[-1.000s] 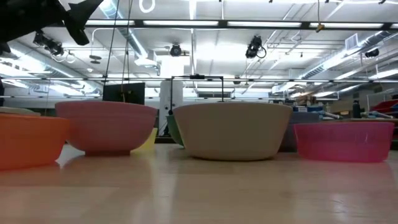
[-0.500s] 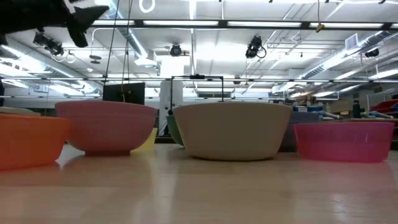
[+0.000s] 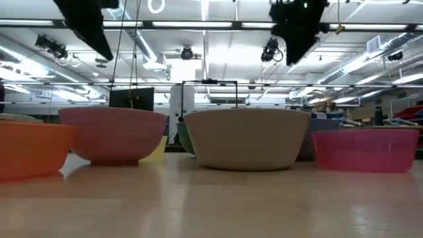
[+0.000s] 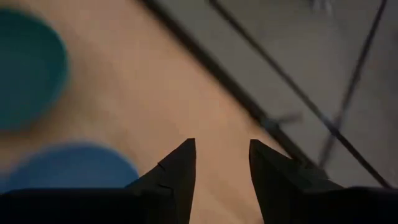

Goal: Nest bowls inside each other
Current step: Stack the blue bowl on top of the gray bowl

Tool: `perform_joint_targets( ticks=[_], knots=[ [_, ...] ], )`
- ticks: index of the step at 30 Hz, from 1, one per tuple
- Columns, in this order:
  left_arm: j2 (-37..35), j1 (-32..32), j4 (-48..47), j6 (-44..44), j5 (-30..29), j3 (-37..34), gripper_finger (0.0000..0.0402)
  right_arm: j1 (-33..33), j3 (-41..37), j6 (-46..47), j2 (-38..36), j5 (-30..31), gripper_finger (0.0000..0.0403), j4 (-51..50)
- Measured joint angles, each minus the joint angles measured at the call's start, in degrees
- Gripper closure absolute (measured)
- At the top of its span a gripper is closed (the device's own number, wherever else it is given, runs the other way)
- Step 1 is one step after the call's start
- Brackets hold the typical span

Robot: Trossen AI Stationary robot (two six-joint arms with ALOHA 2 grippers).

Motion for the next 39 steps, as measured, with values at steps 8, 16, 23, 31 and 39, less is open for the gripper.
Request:
perform_joint_targets(
  ticks=[8,16,23,31,39],
  knots=[
    [7.2,0.7,-0.9,13.2,9.2,0.2,0.0199,-2.9,0.1,0.7,5.6,-7.9,0.0228,-3.6],
    [6.7,1.1,-0.6,11.7,8.4,0.2,0.0199,-2.9,-0.4,4.8,6.4,-12.6,0.0215,-3.3],
    [6.7,1.4,-0.6,7.1,8.1,0.2,0.0205,-3.2,-7.9,6.7,7.4,-17.1,0.0212,1.7],
    [6.7,1.4,-0.1,6.6,8.0,0.2,0.0219,-3.2,-16.6,8.6,7.4,-17.6,0.0211,11.4],
    [6.7,1.4,0.4,6.5,7.9,0.2,0.022,-3.6,-24.2,11.1,7.5,-19.3,0.021,21.1]
  ],
)
